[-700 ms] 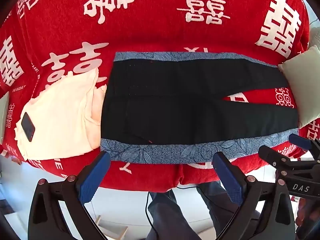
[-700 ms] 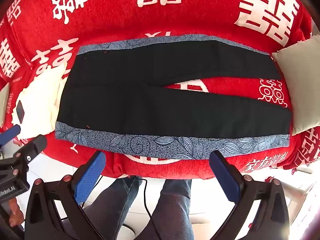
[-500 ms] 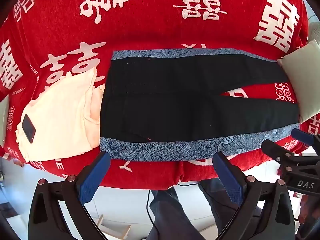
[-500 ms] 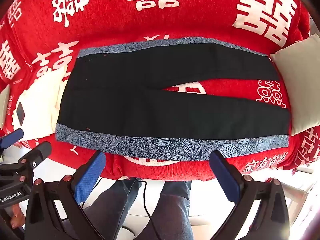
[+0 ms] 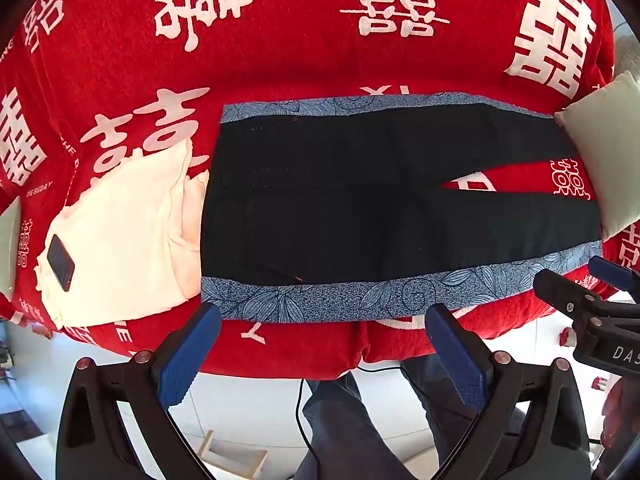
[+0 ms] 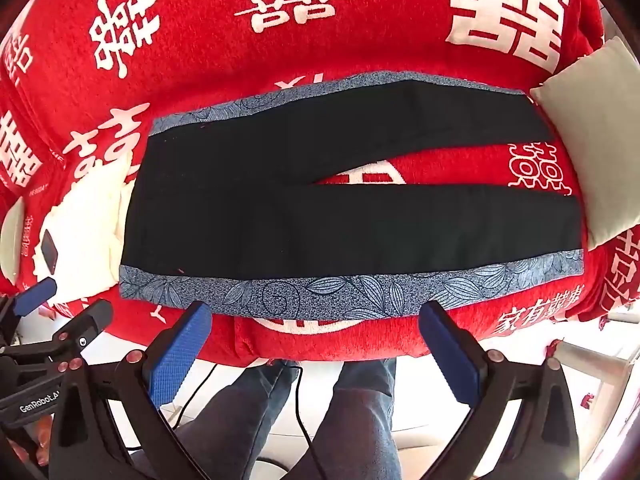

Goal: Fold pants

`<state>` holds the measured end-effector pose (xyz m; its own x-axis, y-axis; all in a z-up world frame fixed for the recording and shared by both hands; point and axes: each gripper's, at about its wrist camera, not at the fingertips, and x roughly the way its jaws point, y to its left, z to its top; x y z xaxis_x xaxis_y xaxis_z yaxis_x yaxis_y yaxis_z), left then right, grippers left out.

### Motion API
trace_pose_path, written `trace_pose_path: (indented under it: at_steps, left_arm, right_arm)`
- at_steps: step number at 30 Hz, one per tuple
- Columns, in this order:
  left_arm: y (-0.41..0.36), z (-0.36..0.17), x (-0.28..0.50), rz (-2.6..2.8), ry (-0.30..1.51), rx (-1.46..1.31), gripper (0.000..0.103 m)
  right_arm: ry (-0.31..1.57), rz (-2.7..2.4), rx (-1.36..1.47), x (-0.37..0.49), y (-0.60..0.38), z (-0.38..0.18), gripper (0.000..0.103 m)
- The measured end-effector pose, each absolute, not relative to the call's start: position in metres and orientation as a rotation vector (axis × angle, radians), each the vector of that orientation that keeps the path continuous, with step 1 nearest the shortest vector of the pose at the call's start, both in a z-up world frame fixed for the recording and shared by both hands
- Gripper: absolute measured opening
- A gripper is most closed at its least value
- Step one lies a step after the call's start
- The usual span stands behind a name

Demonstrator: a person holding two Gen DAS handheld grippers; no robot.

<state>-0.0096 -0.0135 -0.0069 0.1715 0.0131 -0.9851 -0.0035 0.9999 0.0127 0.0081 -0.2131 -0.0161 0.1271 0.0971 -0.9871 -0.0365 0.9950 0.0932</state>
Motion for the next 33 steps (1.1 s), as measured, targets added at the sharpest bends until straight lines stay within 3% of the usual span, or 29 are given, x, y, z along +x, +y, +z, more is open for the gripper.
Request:
trace_pose_path:
  at_steps: [33]
  left_arm:
    - [-0.027, 0.016, -0.001, 0.044, 1.328, 0.116, 0.102]
  right_arm:
    - [1.425, 0.119, -0.004, 0.012, -0.211, -0.012, 0.103]
